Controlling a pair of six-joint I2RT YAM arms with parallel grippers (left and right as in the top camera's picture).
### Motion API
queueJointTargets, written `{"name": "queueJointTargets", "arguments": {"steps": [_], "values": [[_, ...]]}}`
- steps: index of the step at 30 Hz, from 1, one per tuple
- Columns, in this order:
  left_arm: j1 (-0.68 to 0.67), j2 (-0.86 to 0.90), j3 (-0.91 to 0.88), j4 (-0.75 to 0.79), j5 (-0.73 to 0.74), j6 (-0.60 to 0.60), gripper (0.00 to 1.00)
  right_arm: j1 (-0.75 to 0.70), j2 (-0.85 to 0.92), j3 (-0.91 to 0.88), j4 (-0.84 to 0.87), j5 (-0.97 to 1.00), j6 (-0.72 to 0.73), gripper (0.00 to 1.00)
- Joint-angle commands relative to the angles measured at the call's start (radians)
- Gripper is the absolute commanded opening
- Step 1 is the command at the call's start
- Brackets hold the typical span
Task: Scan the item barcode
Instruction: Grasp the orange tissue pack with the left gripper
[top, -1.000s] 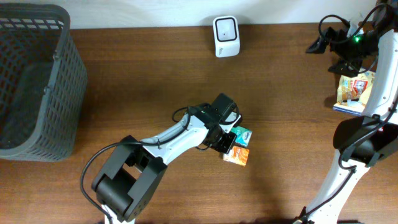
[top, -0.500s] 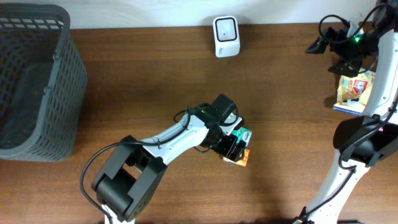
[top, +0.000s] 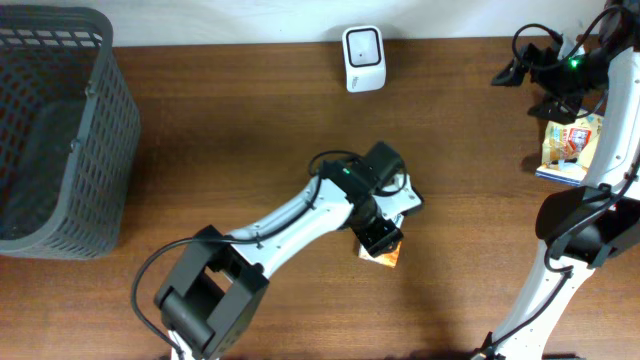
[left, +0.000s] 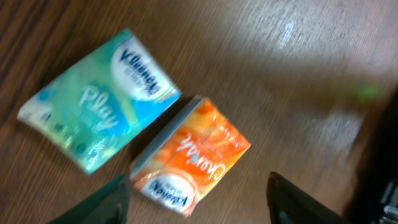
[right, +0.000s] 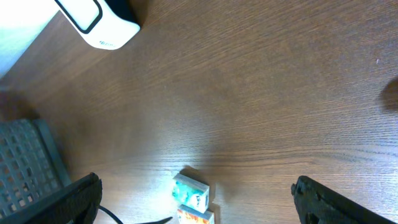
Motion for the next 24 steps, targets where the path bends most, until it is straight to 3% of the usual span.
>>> {"name": "queueJointTargets", "arguments": {"steps": [1, 8, 12, 18, 20, 24], "values": [[-0.045, 0.053, 0.007, 0.029, -0.111, 0.051, 0.72, 0.005, -0.011, 0.013, -0.002, 0.010, -0.014, 0.98], [-0.074, 0.103, 0.007, 0.048, -0.126, 0.088, 0.76, 0.005, -0.011, 0.013, -0.002, 0.010, -0.014, 0.98], [-0.074, 0.116, 0.007, 0.051, -0.126, 0.088, 0.69, 0.005, -0.011, 0.013, -0.002, 0.010, -0.014, 0.98], [-0.074, 0.122, 0.007, 0.048, -0.126, 0.088, 0.32, 0.005, -0.011, 0.013, -0.002, 0.010, -0.015, 0.98], [-0.074, 0.122, 0.008, 0.048, -0.126, 0.087, 0.26, 0.005, -0.011, 0.013, -0.002, 0.010, -0.014, 0.98], [-0.073, 0.122, 0.014, 0.045, -0.126, 0.083, 0.02, 0.005, -0.011, 0.013, -0.002, 0.010, -0.015, 0.98]]}}
